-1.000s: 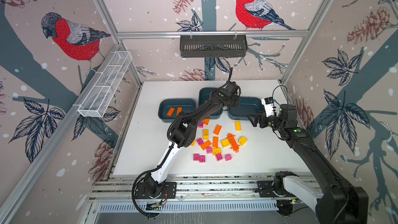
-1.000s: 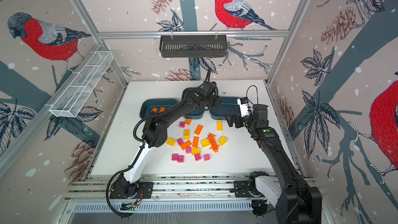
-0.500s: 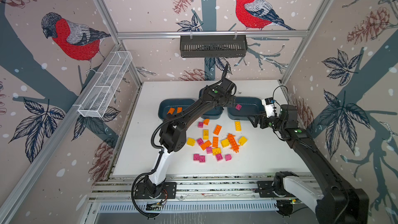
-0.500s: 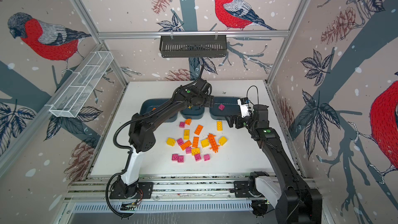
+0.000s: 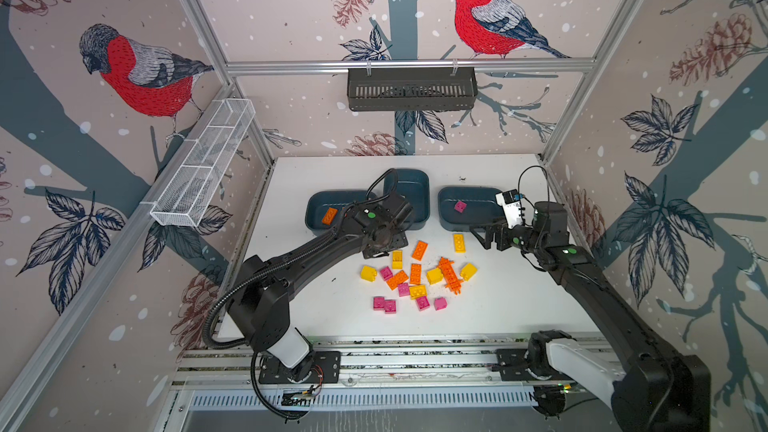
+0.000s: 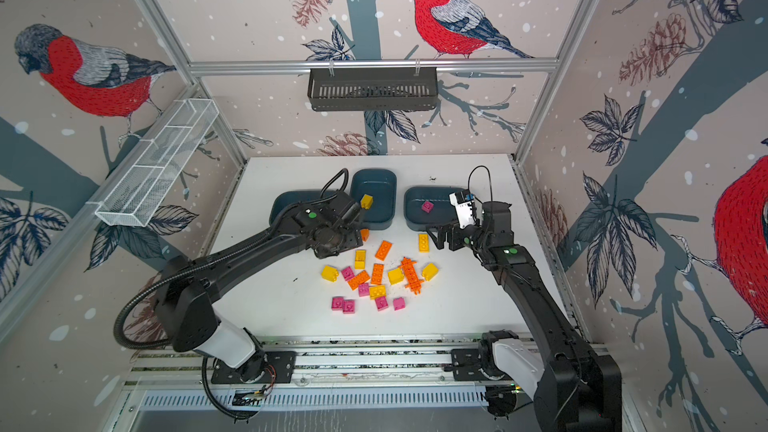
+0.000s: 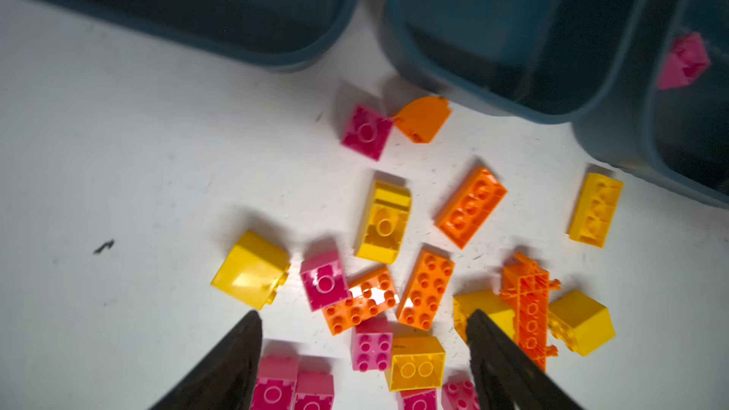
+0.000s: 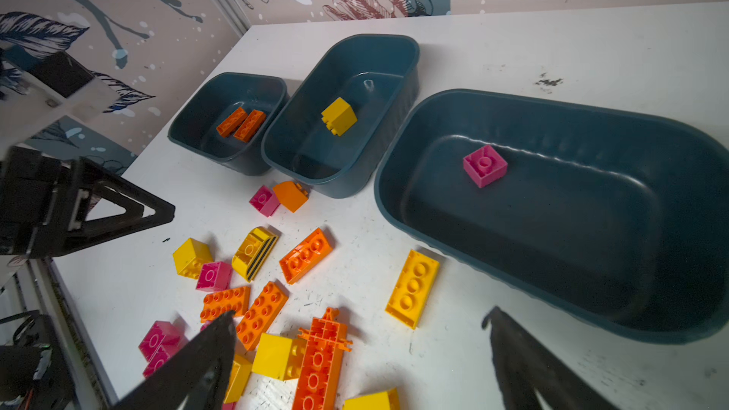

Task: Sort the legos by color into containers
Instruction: 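Grasp a yellow square brick from the pile with the left gripper, then carry the yellow brick to the middle bin and release it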

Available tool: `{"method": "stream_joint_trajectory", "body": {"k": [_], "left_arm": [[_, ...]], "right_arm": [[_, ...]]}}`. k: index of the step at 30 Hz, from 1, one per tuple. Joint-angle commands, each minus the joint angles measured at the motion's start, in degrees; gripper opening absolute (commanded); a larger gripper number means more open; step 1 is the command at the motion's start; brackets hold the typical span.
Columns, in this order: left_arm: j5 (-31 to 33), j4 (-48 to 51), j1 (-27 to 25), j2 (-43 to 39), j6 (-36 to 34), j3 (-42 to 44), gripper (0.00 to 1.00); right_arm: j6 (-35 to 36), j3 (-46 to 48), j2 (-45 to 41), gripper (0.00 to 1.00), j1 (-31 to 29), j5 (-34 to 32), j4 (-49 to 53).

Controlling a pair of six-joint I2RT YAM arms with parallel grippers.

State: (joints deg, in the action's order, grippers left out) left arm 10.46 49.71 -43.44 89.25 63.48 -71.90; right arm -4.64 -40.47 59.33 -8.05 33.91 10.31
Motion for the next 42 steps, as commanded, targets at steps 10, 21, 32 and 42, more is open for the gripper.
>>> {"method": "stream_joint_trajectory", "body": {"k": [10,21,32,42], "left_arm": [[1.9,-4.3,3.2,-2.6,27.9,13.2,0.81],[-1.1,-10.2,3.9,4.1,27.8,16.8,0.68],[-0.8,-11.2,3.7,3.9,25.2,17.1,0.32],[7.4,-5.6,4.1,-0.1,6.5,1.9,0.27]], "right_arm": [[-1.5,1.9,0.8,0.99,-5.7,2.0,-2.6],[-0.5,1.7,2.1,1.00,-5.9,1.6,-2.1],[-0.1,0.9,3.4,0.99,-5.9,1.3,-1.7],[-0.1,-0.5,3.4,0.99,-5.7,1.2,-1.3]]}}
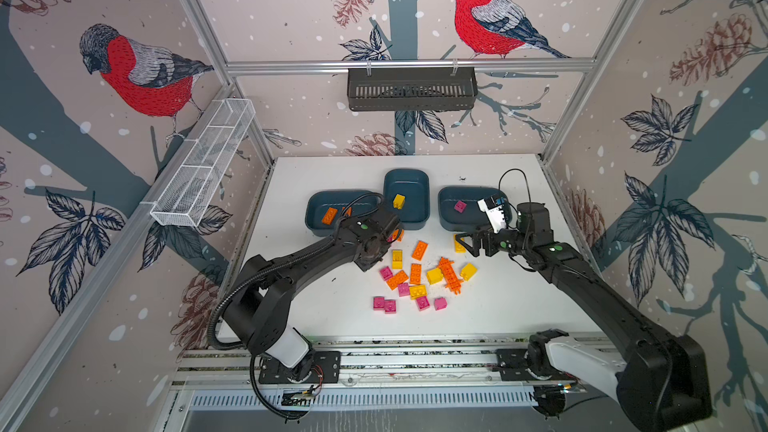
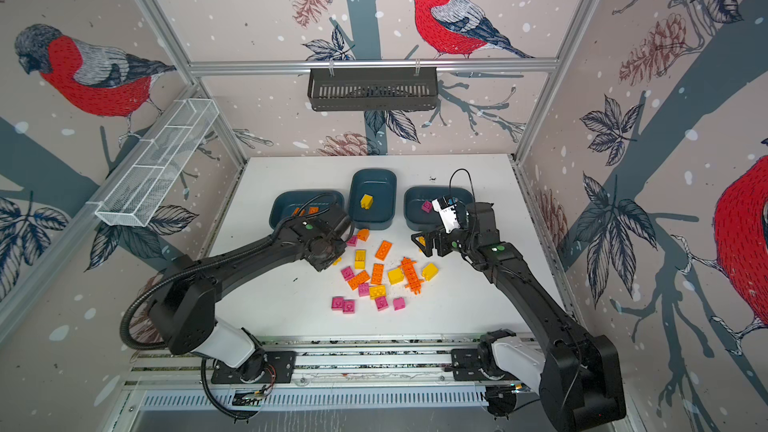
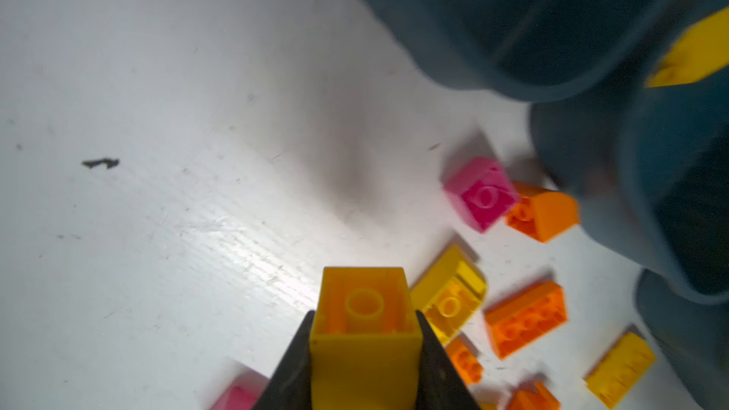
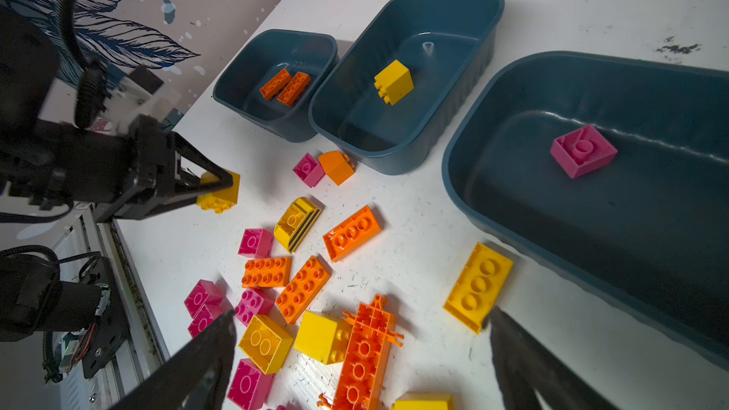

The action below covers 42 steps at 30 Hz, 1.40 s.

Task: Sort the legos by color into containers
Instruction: 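Carry the yellow brick to the middle bin and release it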

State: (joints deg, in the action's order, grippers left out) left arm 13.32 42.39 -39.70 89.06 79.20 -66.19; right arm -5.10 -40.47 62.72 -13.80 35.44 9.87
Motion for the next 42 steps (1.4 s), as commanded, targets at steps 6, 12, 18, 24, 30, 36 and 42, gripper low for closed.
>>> {"method": "stream_joint_trajectory", "body": {"k": [6,12,18,24,30,36,42], "left_arm": [[6.4,2.6,2.0,9.7,-25.3,-19.6,0.27],[7.2,4.9,2.5,22.9,-36.3,-34.1,0.27],[4.6,3.7,3.7,32.3,-40.8,-40.5,0.27],[3.8,5.2,4.5,38.9,-42.6,-46.3,0.36],[4.9,9.3,4.6,38.7,-43.2,-47.9,0.70],[1.9,9.4,4.2,29.7,-41.4,-40.1,0.76],[-0.1,9.1,1.4,17.7,-36.1,-26.4,0.77]], "right_arm": [[0.7,-1.4,0.3,0.99,0.1,-0.2,-0.6],[1.0,-1.5,0.0,0.99,0.7,-0.5,0.0],[1.4,-1.5,-0.3,1.00,1.3,-0.6,0.3],[2.2,-2.2,-0.3,0.99,2.0,-0.7,1.3],[2.6,-2.6,-0.6,0.99,2.5,-0.7,2.0],[2.5,-2.9,-0.4,1.00,2.7,-0.6,1.8],[2.0,-2.7,-0.1,0.99,2.6,-0.2,1.3]]}}
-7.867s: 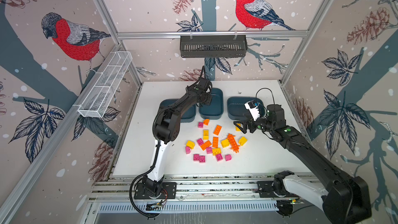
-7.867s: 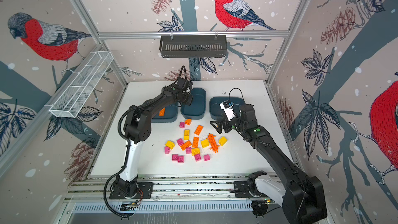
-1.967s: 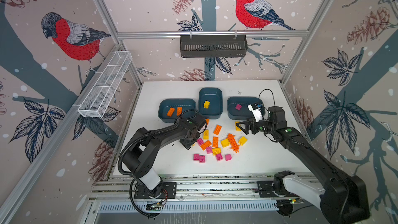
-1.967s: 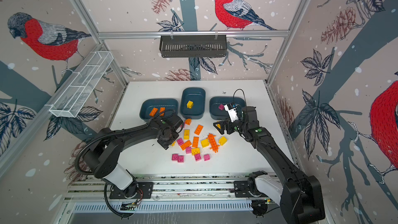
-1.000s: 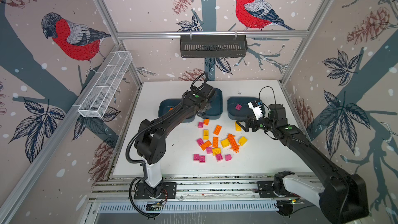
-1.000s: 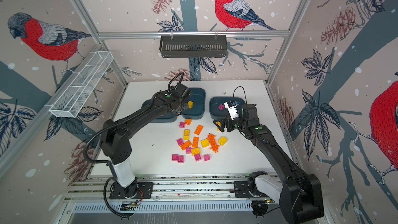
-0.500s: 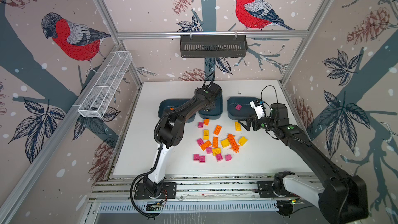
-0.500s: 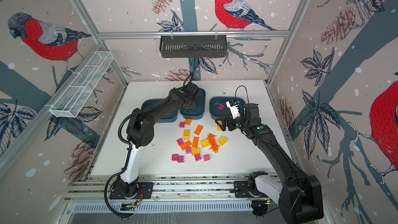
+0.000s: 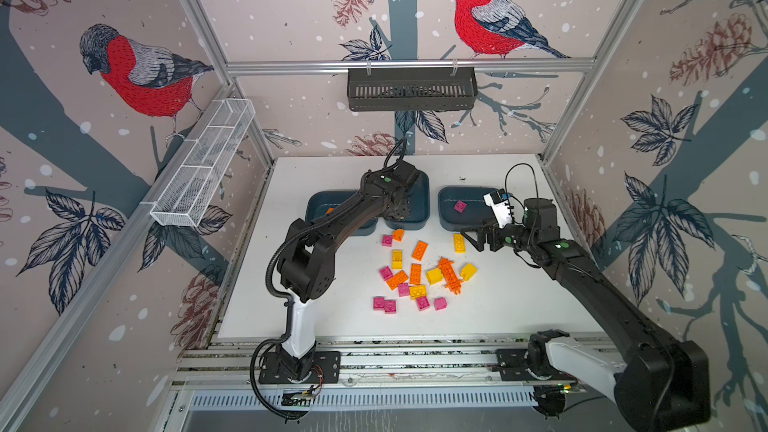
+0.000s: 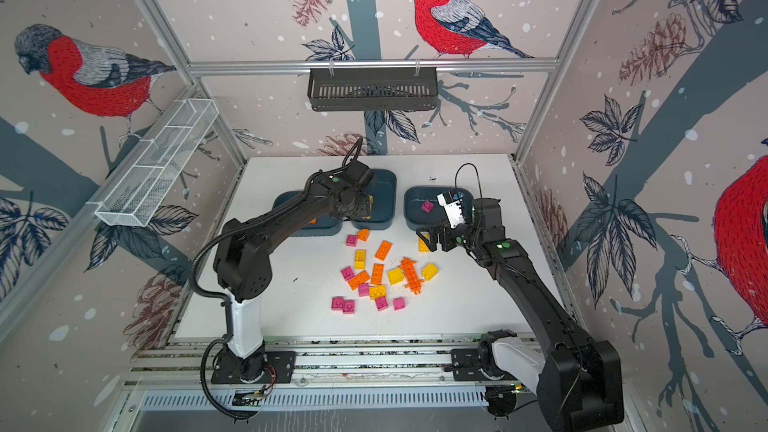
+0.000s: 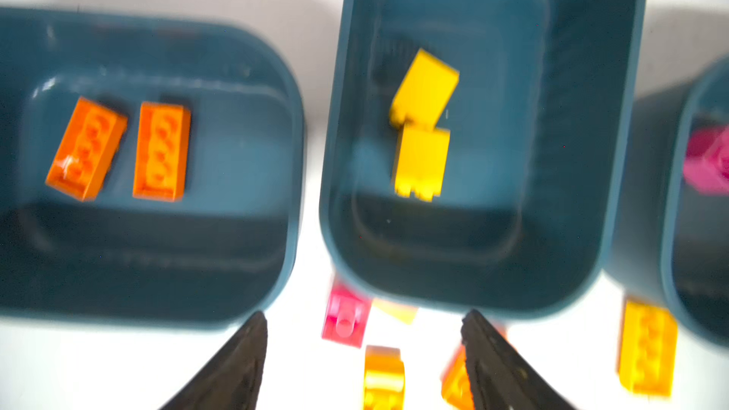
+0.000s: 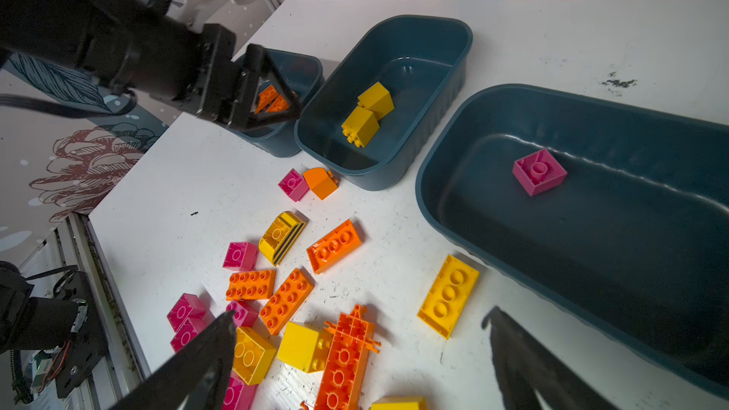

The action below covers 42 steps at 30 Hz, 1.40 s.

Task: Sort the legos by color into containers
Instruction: 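Carry the yellow brick to the middle bin and release it, then grasp a magenta brick near the bins with the left gripper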

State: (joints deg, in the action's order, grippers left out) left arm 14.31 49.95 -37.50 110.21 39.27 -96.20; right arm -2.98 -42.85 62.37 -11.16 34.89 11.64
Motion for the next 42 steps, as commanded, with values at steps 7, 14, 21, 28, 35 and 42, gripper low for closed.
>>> {"method": "stream_joint_trajectory", "body": {"k": [7,14,21,28,35,42], "left_arm": [[-2.0,-5.2,-3.6,-11.8,4.1,19.1,0.77],[-1.7,-14.5,-3.8,-9.2,-1.6,24.6,0.76],[-0.7,-19.4,-2.1,-5.1,-5.7,25.8,0.73],[-1.1,-23.2,-0.4,-2.8,-8.3,25.4,0.68],[-1.3,-25.2,0.1,-1.0,-10.2,25.2,0.56],[-1.8,-26.9,0.7,-0.3,-12.0,25.7,0.41]], "right_arm": [[-0.5,0.5,0.2,1.00,-0.3,1.0,-1.1],[-1.1,1.5,-0.7,0.99,-0.7,0.5,-1.2],[-1.5,2.9,-2.7,1.00,-0.8,-0.2,-0.6],[-1.4,3.1,-3.5,0.99,-0.8,-0.9,0.0],[-1.1,2.5,-3.4,0.99,-0.8,-1.1,0.5],[-1.1,2.4,-3.4,1.00,-0.8,-1.2,0.7]]}}
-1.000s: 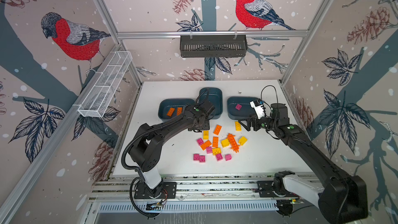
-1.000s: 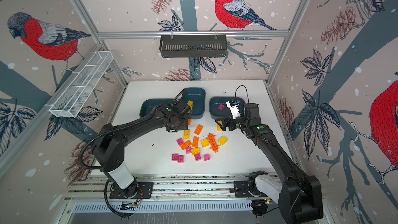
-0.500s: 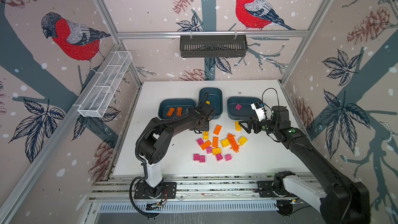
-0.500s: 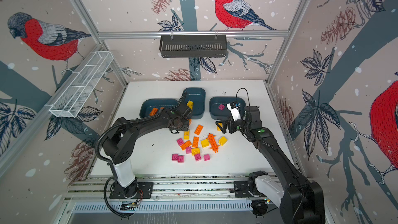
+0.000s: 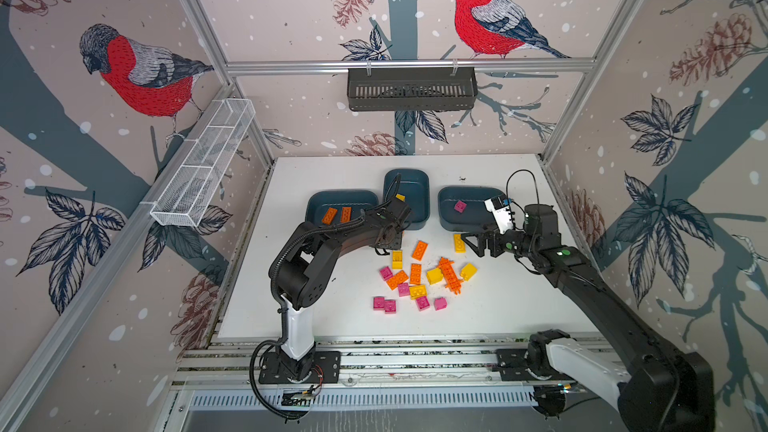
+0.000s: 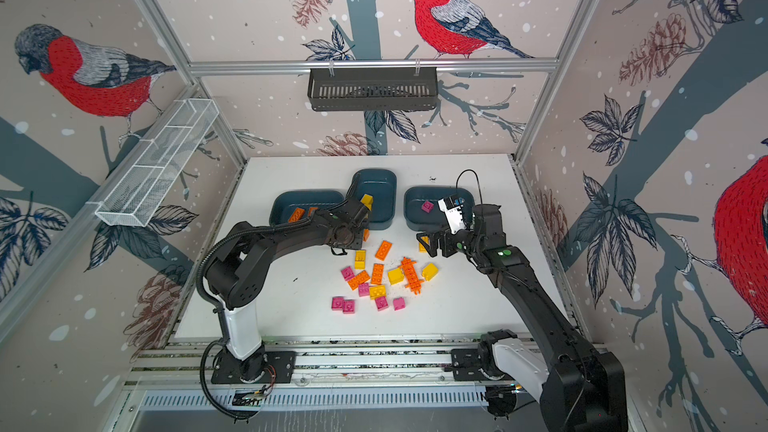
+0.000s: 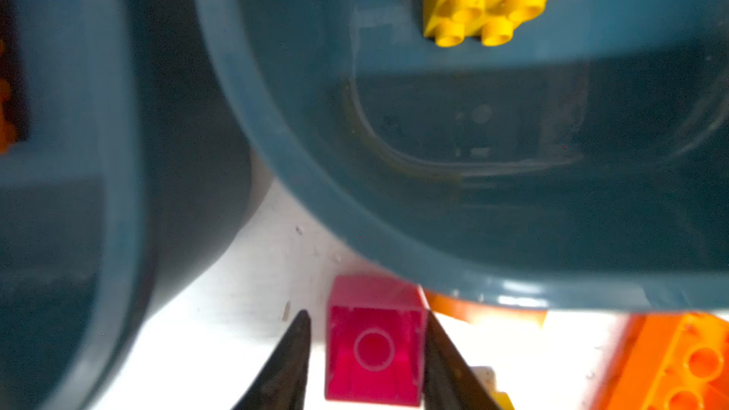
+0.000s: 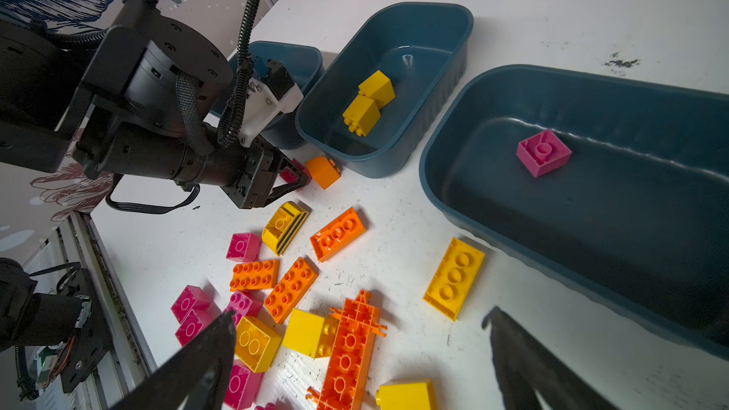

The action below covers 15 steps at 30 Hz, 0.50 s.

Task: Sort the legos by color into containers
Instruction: 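Grasp a magenta brick near the bins with the left gripper, then carry the magenta brick to the largest bin and release it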

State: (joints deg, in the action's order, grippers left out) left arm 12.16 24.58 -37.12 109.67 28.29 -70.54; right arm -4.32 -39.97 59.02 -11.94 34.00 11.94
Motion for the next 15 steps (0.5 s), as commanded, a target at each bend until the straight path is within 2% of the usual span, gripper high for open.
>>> {"method": "stream_joint_trajectory", "body": {"k": [1,5,15], "left_arm": [[0.3,-1.4,0.5,0.3,-1.2,0.1,0.39],[0.3,-0.8,0.6,-0.3,-1.7,0.0,0.32],[-1.8,8.7,-1.3,-7.7,-0.3,-4.2,0.33]], "right_arm": [[0.3,-0.7,0.0,0.99,0.0,-0.3,0.4],[0.2,-0.8,0.0,1.00,0.0,-0.3,0.6],[0.5,-1.8,0.1,1.00,0.2,-0.6,0.4]]}}
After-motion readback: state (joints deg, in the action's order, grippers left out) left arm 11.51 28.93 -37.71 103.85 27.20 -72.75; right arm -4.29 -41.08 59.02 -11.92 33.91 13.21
